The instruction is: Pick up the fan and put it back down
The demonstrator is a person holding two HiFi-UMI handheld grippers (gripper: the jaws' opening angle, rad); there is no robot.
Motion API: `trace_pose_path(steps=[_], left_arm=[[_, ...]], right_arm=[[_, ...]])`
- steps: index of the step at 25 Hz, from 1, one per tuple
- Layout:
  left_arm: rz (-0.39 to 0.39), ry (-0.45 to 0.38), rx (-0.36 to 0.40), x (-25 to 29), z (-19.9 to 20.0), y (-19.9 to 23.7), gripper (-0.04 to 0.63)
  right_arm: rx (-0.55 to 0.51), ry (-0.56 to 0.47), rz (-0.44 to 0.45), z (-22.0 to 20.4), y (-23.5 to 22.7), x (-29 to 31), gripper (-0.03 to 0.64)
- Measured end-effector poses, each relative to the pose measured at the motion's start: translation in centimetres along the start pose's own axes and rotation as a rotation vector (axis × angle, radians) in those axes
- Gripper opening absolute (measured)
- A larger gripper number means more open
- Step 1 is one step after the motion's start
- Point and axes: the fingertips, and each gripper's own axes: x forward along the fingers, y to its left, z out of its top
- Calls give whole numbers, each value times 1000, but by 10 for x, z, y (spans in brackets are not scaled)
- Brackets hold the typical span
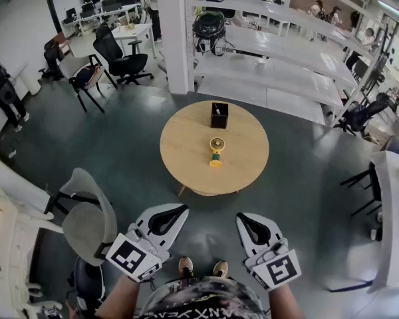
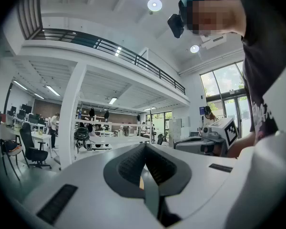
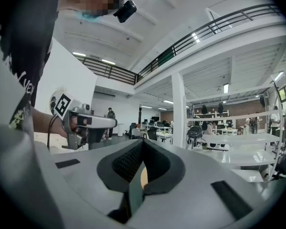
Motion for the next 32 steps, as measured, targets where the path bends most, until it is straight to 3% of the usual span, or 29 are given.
trace_pose_path(steps=[32], left_arm=[[2, 4, 1, 3, -2, -2, 17]], right_arm=[[30, -1, -6, -7, -5, -1, 9]])
